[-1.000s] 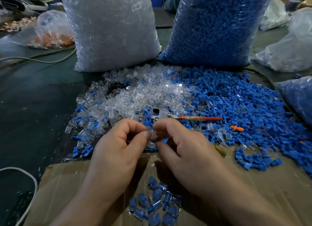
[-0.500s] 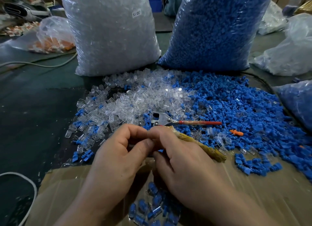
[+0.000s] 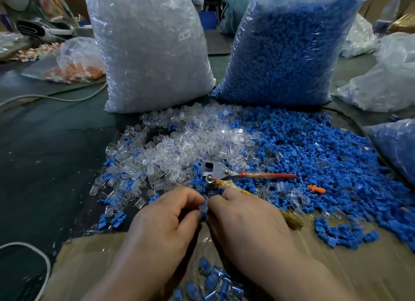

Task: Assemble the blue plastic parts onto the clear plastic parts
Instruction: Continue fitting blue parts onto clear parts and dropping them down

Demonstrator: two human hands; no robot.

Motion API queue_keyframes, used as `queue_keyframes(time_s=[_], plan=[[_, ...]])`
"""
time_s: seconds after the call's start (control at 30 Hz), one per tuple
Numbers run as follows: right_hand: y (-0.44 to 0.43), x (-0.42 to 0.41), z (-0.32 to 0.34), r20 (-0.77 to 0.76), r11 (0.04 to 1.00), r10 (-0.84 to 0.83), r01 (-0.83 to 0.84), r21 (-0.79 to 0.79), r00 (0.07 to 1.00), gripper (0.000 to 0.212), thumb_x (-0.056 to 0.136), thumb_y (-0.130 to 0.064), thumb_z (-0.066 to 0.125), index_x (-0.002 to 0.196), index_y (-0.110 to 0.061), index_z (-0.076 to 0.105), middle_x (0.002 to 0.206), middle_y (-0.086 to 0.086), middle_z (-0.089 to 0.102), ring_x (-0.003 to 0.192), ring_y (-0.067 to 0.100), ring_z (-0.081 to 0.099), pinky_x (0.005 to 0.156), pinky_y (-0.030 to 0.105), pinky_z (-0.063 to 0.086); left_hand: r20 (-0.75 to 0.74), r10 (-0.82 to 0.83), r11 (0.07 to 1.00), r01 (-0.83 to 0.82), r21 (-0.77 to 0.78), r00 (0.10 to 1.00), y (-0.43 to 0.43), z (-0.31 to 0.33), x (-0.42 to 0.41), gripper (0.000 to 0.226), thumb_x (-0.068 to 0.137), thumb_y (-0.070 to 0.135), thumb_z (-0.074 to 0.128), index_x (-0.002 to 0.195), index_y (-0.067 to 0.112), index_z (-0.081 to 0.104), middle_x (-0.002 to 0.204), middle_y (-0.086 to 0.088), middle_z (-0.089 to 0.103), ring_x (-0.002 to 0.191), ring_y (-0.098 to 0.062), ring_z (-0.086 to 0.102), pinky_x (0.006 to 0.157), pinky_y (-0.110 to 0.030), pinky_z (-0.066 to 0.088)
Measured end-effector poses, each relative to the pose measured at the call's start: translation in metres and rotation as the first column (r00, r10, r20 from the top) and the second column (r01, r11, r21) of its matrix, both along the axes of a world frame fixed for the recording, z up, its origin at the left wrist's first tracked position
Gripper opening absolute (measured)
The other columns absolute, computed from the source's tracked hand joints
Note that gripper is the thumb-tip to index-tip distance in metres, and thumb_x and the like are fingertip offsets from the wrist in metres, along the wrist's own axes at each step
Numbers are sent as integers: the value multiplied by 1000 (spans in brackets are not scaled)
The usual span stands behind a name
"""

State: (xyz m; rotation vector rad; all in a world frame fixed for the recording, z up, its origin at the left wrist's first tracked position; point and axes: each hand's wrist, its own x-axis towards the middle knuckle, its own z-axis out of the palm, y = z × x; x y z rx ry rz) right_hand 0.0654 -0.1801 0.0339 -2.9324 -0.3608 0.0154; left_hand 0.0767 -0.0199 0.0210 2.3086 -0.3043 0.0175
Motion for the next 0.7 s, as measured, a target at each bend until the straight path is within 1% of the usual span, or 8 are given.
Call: queue_keyframes(time_s=[0.07, 0.13, 0.23, 0.3, 0.37, 0.53, 0.6, 0.7], plan=[[-2, 1, 0, 11, 1000, -8, 8, 20, 1000, 21, 96, -31, 46, 87, -33, 27, 79, -7, 27, 79, 23, 51, 52, 32, 20, 24, 9, 1000, -9, -8, 1000, 0, 0, 0, 23, 88, 19, 74, 92, 41, 68, 93, 33, 66, 90, 10, 61, 77, -3, 41], [-4, 1, 1, 6, 999, -23, 23, 31, 1000, 20, 96, -30, 44, 86, -30, 27, 81, -8, 30, 85, 23, 54, 60, 34, 26, 59, 23, 1000, -22, -19, 998, 0, 0, 2, 25, 87, 15, 73, 92, 39, 70, 98, 33, 63, 95, 12, 59, 80, 0, 38], [-5, 1, 3, -7, 999, -19, 19, 37, 1000, 9, 95, -30, 45, 92, -29, 37, 85, -7, 40, 88, 23, 55, 61, 34, 28, 79, 46, 998, -42, -53, 996, 0, -3, 2, 27, 87, 15, 73, 96, 41, 70, 100, 33, 63, 96, 13, 59, 79, 1, 38], [-4, 0, 4, -3, 999, -19, 19, 32, 1000, 7, 96, -31, 44, 103, -28, 46, 92, -5, 46, 89, 24, 56, 60, 34, 28, 54, 70, 994, -66, -83, 996, 0, -5, 3, 30, 87, 22, 73, 100, 47, 66, 97, 33, 64, 91, 10, 62, 74, -7, 47], [-2, 0, 2, 9, 1000, -3, 2, 15, 1000, 15, 98, -38, 40, 105, -27, 49, 90, -3, 39, 89, 26, 56, 60, 34, 27, 60, 86, 994, -81, -72, 995, -1, -7, 3, 36, 86, 26, 74, 105, 54, 59, 96, 34, 65, 89, 9, 64, 75, -13, 49], [-2, 2, 1, 6, 999, 30, -30, 14, 1000, 27, 100, -48, 36, 107, -28, 52, 88, -4, 32, 87, 25, 53, 60, 34, 27, 99, 49, 999, -49, -8, 994, -6, -3, 2, 30, 83, 30, 70, 103, 49, 59, 101, 36, 62, 92, 12, 61, 75, -8, 46], [-3, 2, 1, 28, 998, 30, -31, 48, 999, 20, 101, -46, 37, 101, -29, 49, 85, -5, 31, 82, 23, 51, 58, 34, 25, 54, 73, 996, -70, -53, 996, -6, -5, 3, 32, 85, 24, 72, 102, 49, 60, 96, 32, 66, 89, 8, 64, 75, -15, 49], [-3, 0, 0, 64, 996, 41, -46, 75, 997, 15, 102, -41, 36, 91, -32, 30, 88, -7, 31, 90, 22, 55, 60, 35, 25, -18, 129, 980, -130, -149, 992, -6, -7, 4, 34, 88, 22, 71, 100, 53, 61, 88, 23, 72, 84, 3, 68, 76, -23, 53]])
